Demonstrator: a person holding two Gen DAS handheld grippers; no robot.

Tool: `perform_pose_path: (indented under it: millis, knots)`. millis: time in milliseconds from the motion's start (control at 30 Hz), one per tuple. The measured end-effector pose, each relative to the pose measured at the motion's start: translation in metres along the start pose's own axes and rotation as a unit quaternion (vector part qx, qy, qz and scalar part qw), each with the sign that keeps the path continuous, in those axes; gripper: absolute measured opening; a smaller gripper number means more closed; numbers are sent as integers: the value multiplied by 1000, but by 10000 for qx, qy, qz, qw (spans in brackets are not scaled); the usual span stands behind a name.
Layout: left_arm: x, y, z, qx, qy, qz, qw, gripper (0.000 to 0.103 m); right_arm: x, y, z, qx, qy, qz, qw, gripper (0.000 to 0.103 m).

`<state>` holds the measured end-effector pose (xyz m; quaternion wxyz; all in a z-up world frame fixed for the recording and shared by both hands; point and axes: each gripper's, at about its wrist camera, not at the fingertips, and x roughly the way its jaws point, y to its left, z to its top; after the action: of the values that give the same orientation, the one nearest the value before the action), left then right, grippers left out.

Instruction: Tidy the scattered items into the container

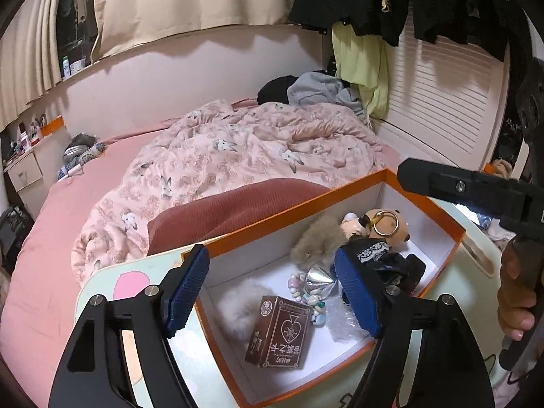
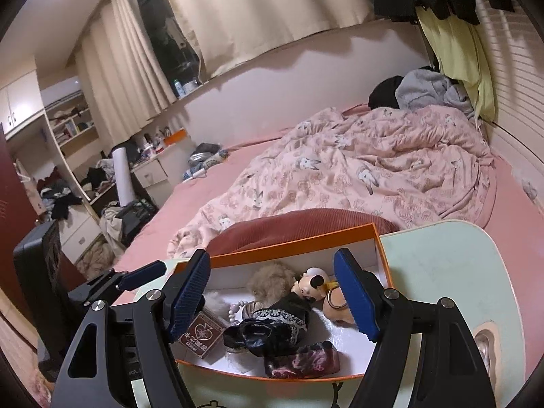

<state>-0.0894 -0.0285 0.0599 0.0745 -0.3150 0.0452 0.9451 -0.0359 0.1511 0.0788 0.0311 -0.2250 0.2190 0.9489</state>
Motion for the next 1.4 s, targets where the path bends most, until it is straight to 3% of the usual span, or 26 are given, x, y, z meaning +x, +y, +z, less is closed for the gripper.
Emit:
perform_pose_path:
  millis: [367, 467, 600, 767, 933, 1033, 1100, 1133, 1200, 1267, 1400]
  knots:
    - [-55, 2, -3, -491, -237, -152, 9984, 76, -43, 28, -14, -616, -105, -468, 9969, 77]
    - [-66, -1, -21, -732, -101, -210, 9970, 78, -56, 32, -32, -800, -42, -750, 9940, 86]
    - [-69, -5, -64, -1157, 196, -288, 9927, 79, -61, 30, -70, -897, 203, -977, 9910, 86]
    - [-54, -6, -108, -1506, 663, -33, 9864, 79, -51, 22, -112, -1027, 843, -1360, 9818, 86]
    - [-40, -12, -119, -1315, 985, 351, 9858, 79, -45, 8, -135, -911, 1138, -1684, 9749, 86]
    - [-32, -18, -124, -1188, 1170, 400, 9852, 79, -38, 3, -144, -910, 1375, -1877, 9683, 86]
    - [-29, -22, -126, -1052, 1233, 497, 9855, 81, -34, -2, -147, -890, 1490, -2021, 9639, 95]
    - [-28, -23, -127, -993, 1237, 580, 9856, 83, -32, -3, -148, -880, 1529, -2062, 9625, 102]
    - [-29, -22, -128, -988, 1225, 590, 9858, 89, -32, -4, -149, -874, 1537, -2060, 9624, 102]
    - [-26, -21, -129, -998, 1305, 588, 9847, 103, -33, -5, -150, -879, 1549, -2059, 9622, 103]
    - [-25, -22, -133, -948, 1163, 551, 9871, 103, -33, -4, -148, -887, 1558, -2058, 9620, 103]
